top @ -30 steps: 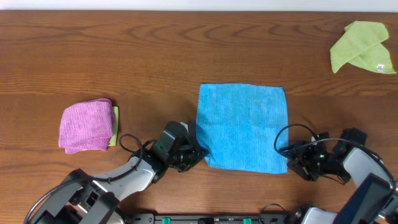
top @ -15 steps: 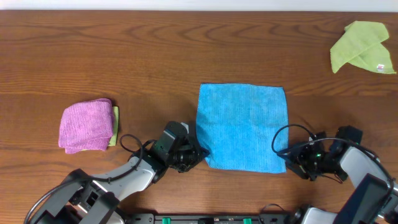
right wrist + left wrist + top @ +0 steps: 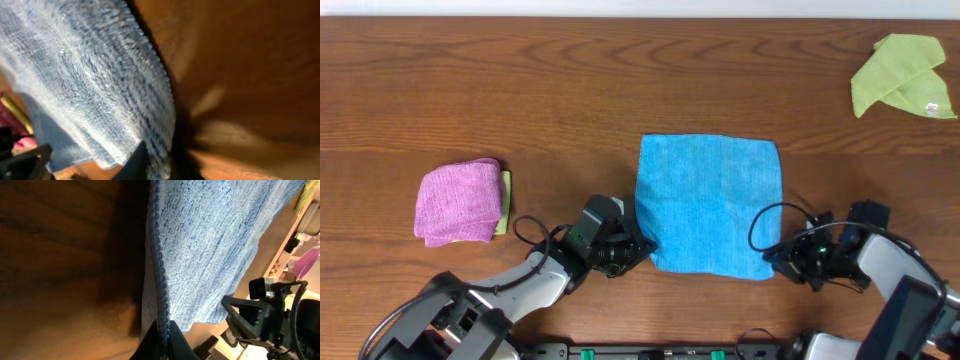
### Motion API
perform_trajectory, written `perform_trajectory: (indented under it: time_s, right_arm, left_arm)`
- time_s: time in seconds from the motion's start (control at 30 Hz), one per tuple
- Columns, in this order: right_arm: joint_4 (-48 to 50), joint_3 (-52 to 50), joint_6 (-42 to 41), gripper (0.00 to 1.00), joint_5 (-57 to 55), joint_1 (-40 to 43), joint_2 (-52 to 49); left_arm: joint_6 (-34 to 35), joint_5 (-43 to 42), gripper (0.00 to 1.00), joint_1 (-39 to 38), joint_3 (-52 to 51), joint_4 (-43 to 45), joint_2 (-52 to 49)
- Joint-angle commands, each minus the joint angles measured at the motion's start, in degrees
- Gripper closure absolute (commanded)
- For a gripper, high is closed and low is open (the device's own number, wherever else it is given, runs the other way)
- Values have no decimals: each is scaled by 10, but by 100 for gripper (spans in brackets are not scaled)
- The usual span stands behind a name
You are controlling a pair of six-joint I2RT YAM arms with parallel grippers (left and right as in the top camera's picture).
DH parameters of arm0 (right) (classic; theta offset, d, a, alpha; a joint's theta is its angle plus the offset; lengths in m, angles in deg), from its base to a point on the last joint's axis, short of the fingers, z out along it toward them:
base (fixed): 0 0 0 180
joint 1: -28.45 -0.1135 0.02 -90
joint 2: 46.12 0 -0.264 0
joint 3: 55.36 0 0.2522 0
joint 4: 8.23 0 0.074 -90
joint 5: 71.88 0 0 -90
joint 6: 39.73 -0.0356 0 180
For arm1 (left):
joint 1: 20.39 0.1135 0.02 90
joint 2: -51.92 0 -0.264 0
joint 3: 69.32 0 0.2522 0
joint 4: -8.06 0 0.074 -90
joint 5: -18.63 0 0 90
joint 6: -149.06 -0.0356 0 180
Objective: Fold the cloth
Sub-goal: 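Grasp the near left and near right corners with both grippers, then lift the near edge and fold it forward over the far half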
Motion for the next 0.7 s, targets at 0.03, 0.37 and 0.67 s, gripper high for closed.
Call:
perform_trajectory:
  time_s: [0.03, 0.37, 0.67]
  right_arm:
    - [6, -27, 0, 99, -97, -13, -24]
    - [-18, 0, 4, 99, -91, -13, 4]
    - [-40, 7, -1, 99, -70, -13, 68]
  left_arm:
    - [-23, -9, 95, 4, 7, 0, -4]
    - [-78, -17, 94, 10, 7, 20, -4]
    - [-146, -80, 94, 54, 21, 15, -4]
